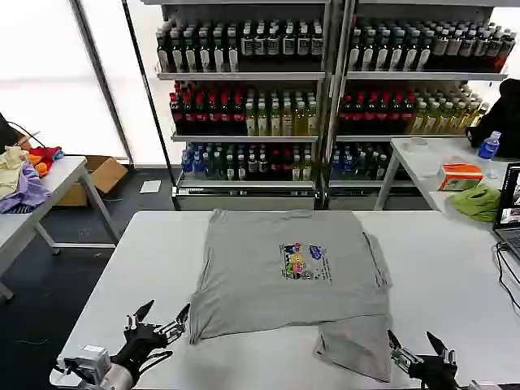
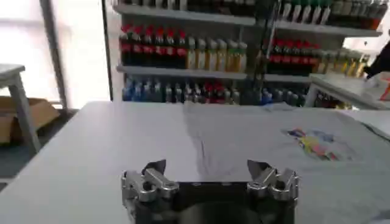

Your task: Fold and organize the clothes.

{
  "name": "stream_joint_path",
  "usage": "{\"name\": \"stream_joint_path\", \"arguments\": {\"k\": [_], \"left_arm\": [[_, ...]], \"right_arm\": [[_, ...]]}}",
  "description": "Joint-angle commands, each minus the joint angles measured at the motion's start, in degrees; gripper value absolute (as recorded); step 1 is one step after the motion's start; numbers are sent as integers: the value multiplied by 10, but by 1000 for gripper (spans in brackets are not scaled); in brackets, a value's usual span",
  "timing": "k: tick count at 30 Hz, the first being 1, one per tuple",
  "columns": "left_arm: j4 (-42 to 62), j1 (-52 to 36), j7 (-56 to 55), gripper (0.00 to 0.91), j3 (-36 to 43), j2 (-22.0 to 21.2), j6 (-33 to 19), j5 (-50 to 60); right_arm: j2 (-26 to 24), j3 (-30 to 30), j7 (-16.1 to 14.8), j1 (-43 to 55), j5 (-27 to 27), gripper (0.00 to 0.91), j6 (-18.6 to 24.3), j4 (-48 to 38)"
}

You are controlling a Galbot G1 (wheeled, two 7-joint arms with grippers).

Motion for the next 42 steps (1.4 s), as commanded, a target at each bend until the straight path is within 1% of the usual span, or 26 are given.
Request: {"name": "stream_joint_path", "arguments": {"k": [1,6,10,11,12,13,14,15,16,17,18,20,21,22,23,24,26,33,42], "left_arm": [[55,-46,-45,907,88,23,36,-37],[76,-57,-61,907,101,3,35,-27],[81,-52,-62,907,111,-14,20,29],[81,-49,-62,907,112,-16,17,34],[81,-47,-62,856,113,-17,16,36],[80,-44,-65,806,115,-19,15,36],[80,-43,-67,725,115,-21,13,36],[80,-41,-67,665,115,-23,13,37],[78,-39,-68,474,115,-25,12,38],[78,-37,-69,413,116,-26,11,40],[78,-37,-69,282,116,-26,9,41],[82,-37,-68,212,116,-27,4,44],[84,-37,-68,212,116,-27,2,45],[85,-36,-66,121,116,-27,0,47],[86,-36,-65,101,116,-27,0,46],[87,-35,-65,30,116,-28,0,46],[89,-32,-66,0,115,-30,-3,48],[94,-26,-75,0,115,-36,-8,47],[99,-23,-78,0,114,-40,-36,62]], "right_arm": [[4,-50,27,-6,-3,907,-29,0],[12,-67,26,-8,-22,907,-27,-9],[14,-74,28,-8,-28,907,-24,-20],[15,-76,27,-8,-31,705,-24,-21],[15,-77,26,-9,-32,302,-24,-22],[14,-80,24,-9,-34,40,-21,-23],[14,-81,24,-9,-35,0,-21,-24],[14,-84,24,-9,-38,0,-19,-27],[14,-87,22,-8,-42,0,-17,-31],[14,-92,23,-8,-43,0,-14,-34],[14,-94,22,-8,-44,0,-14,-37],[14,-102,17,-7,-51,0,-6,-48],[15,-104,18,-6,-52,0,-3,-53],[16,-106,18,-5,-54,0,-1,-58],[18,-109,19,-5,-56,0,1,-61],[18,-111,19,-5,-56,0,1,-61],[21,-115,19,-6,-55,0,2,-59],[18,-117,19,-6,-49,0,10,-53],[7,-92,5,-5,-28,0,19,-42]]}}
